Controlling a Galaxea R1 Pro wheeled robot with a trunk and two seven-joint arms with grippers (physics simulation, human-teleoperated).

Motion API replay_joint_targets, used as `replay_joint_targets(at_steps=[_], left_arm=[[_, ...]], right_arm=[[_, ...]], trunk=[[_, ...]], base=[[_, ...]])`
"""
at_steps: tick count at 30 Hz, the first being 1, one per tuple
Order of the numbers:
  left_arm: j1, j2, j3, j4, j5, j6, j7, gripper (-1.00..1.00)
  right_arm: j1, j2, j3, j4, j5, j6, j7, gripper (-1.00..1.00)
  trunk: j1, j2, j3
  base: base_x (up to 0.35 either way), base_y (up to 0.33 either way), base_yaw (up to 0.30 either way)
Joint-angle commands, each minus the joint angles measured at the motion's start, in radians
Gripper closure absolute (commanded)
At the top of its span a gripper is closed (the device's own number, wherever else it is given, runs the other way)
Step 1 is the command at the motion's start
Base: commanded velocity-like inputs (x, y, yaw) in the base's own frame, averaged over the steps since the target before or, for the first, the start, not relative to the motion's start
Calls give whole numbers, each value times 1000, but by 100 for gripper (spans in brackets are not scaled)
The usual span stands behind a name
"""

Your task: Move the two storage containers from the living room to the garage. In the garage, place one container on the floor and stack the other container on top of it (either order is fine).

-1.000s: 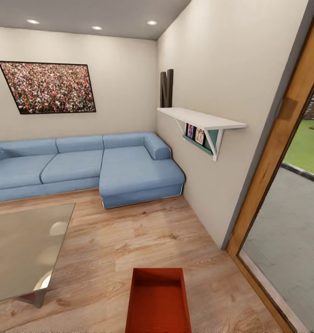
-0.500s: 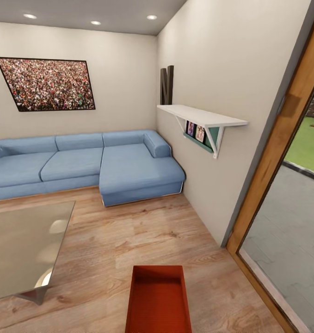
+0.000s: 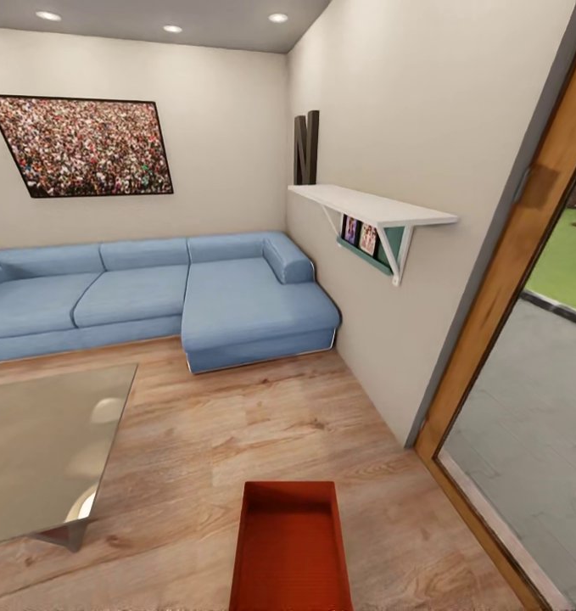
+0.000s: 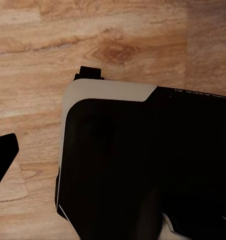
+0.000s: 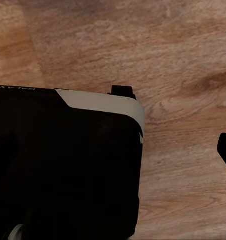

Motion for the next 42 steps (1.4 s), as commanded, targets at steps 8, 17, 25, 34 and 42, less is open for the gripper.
replay_joint_targets(at_steps=[8, 17, 25, 34, 42], left_arm=[[0, 0, -1, -1, 10, 6, -4, -100], [0, 0, -1, -1, 9, 6, -4, -100], [0, 0, -1, -1, 10, 6, -4, -100], [0, 0, -1, -1, 10, 6, -4, -100], [0, 0, -1, -1, 9, 6, -4, -100]], right_arm=[[-1, 1, 8, 3, -8, -5, -1, -100], [-1, 1, 8, 2, -8, -5, -1, -100], [-1, 1, 9, 2, -8, -5, -1, -100], [-1, 1, 10, 2, -8, -5, -1, -100], [-1, 1, 10, 2, -8, -5, -1, -100]], trunk=[[0, -1, -14], [0, -1, -29], [0, -1, -42], [0, -1, -56], [0, -1, -69]], base=[[0, 0, 0], [0, 0, 0], [0, 0, 0], [0, 0, 0], [0, 0, 0]])
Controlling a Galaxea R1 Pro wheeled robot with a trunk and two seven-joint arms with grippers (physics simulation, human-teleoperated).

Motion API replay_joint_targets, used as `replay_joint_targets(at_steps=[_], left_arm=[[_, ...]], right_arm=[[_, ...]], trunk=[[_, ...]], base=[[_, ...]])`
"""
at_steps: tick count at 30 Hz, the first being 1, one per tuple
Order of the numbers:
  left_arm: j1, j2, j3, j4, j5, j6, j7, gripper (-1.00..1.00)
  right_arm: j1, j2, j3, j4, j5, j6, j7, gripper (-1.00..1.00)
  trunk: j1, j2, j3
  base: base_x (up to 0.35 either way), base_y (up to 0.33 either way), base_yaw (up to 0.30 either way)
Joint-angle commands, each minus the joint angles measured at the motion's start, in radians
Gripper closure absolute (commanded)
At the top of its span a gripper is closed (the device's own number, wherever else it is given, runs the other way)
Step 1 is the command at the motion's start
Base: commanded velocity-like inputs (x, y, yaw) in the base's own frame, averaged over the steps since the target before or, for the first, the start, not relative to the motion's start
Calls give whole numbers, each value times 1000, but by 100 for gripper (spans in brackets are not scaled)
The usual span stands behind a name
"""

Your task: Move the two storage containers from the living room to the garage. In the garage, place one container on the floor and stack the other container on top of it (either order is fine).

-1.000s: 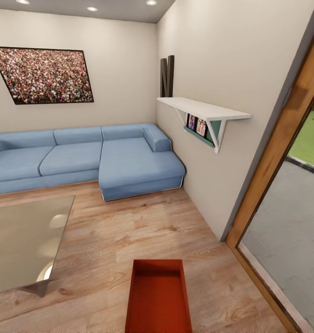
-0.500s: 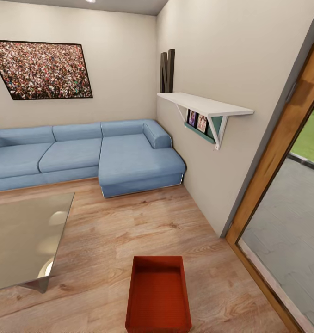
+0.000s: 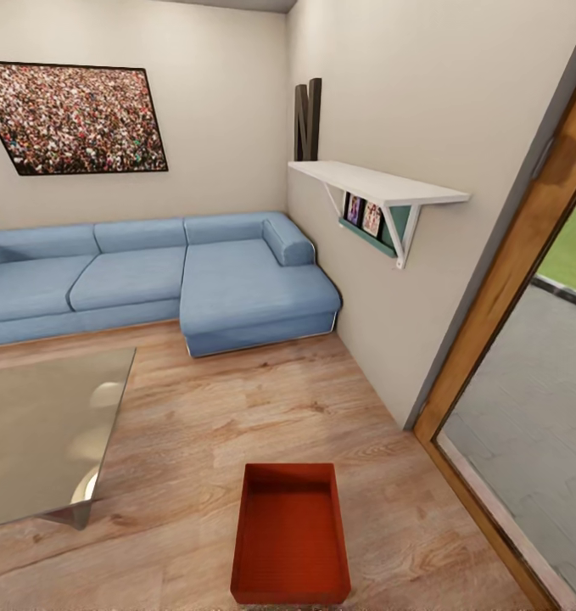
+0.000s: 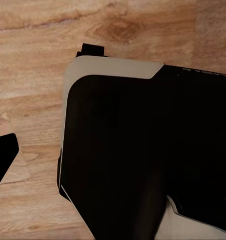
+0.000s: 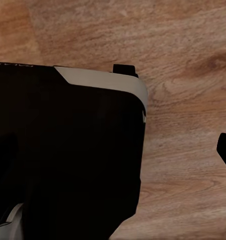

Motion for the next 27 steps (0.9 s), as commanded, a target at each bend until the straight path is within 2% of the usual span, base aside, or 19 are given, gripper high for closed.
replay_joint_targets(at_steps=[1, 27], left_arm=[[0, 0, -1, -1, 10, 6, -4, -100], [0, 0, -1, -1, 10, 6, -4, -100]], right_arm=[[-1, 1, 8, 3, -8, -5, -1, -100], [-1, 1, 8, 2, -7, -5, -1, -100]], trunk=[[0, -1, -3], [0, -1, -45]], base=[[0, 0, 0], [0, 0, 0]])
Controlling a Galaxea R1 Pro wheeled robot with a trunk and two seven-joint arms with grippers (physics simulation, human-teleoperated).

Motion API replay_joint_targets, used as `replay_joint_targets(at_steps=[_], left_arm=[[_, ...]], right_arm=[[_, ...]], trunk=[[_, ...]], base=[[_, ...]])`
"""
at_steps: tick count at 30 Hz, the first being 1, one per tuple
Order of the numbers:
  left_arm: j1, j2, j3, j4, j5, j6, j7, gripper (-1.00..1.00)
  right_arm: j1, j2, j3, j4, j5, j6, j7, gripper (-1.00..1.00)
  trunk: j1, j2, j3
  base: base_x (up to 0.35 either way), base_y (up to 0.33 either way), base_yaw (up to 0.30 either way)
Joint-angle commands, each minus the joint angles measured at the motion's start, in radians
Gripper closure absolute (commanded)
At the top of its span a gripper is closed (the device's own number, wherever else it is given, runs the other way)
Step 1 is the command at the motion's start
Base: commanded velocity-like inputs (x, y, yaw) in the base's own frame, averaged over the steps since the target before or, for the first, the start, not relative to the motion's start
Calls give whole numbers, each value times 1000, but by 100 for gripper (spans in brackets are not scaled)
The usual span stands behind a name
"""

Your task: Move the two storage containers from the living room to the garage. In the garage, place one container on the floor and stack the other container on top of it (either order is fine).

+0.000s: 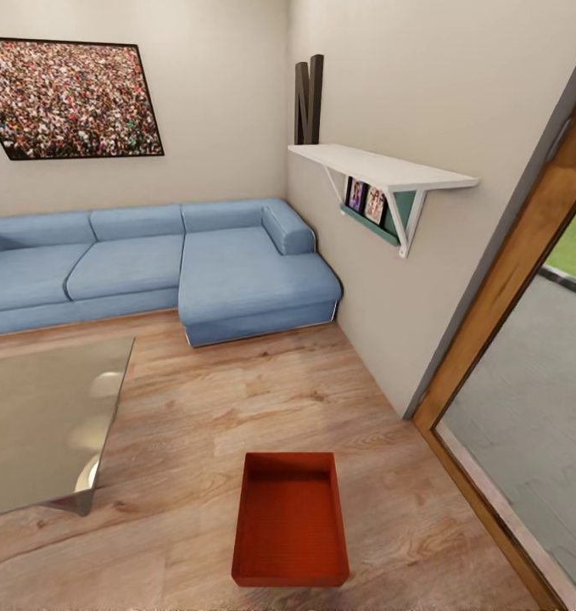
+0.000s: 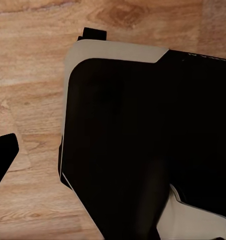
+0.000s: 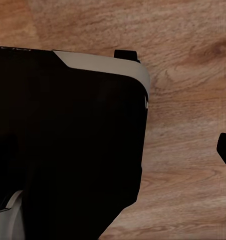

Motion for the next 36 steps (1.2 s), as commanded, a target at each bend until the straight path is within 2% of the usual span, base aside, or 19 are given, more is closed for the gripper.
replay_joint_targets(at_steps=[1, 36], left_arm=[[0, 0, -1, -1, 10, 6, -4, -100], [0, 0, -1, -1, 10, 6, -4, -100]], right_arm=[[-1, 1, 9, 3, -8, -5, -2, -100], [-1, 1, 9, 3, -11, -5, -2, -100]], trunk=[[0, -1, -3], [0, -1, -59]], base=[[0, 0, 0], [0, 0, 0]])
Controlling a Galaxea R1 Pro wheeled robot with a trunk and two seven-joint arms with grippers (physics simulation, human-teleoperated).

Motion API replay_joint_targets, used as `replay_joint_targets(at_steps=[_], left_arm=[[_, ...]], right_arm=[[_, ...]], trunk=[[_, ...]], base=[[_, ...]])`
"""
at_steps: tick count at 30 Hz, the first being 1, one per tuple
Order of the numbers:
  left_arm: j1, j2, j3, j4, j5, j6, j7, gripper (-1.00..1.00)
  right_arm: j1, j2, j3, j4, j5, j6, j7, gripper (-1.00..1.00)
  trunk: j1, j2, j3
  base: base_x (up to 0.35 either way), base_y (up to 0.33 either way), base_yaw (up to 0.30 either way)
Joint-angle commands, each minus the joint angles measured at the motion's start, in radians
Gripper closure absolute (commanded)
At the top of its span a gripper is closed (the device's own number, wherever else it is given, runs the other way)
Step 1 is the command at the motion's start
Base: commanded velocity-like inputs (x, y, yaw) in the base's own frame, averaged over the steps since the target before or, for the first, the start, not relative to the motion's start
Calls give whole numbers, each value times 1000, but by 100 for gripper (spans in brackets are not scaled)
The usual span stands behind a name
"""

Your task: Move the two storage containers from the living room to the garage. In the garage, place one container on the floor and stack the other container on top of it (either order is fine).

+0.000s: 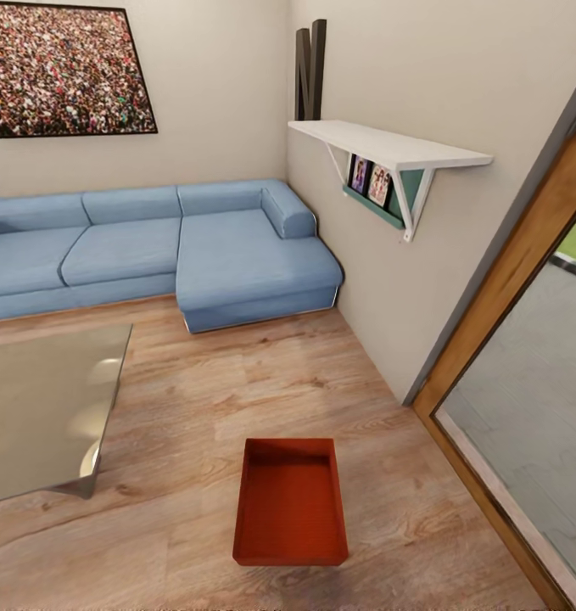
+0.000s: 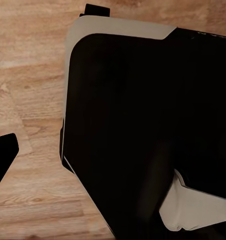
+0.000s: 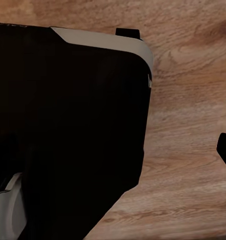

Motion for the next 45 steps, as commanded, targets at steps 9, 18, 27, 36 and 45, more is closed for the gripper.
replay_joint_targets(at_steps=[9, 18, 27, 36, 45], left_arm=[[0, 0, -1, -1, 10, 7, -4, -100], [0, 0, -1, -1, 9, 6, -4, -100], [0, 0, -1, -1, 9, 6, -4, -100], [0, 0, -1, -1, 10, 7, -4, -100], [0, 0, -1, -1, 10, 7, -4, -100]], right_arm=[[-1, 1, 8, 3, -9, -4, -1, -100], [-1, 1, 8, 3, -9, -3, -1, -100], [-1, 1, 8, 3, -9, -3, -1, -100], [-1, 1, 8, 3, -9, -4, -1, -100], [-1, 1, 8, 3, -9, -4, -1, -100]], trunk=[[0, -1, -15], [0, -1, -30], [0, -1, -45], [0, -1, -59], [0, -1, -74]], base=[[0, 0, 0], [0, 0, 0], [0, 0, 0], [0, 0, 0], [0, 0, 0]])
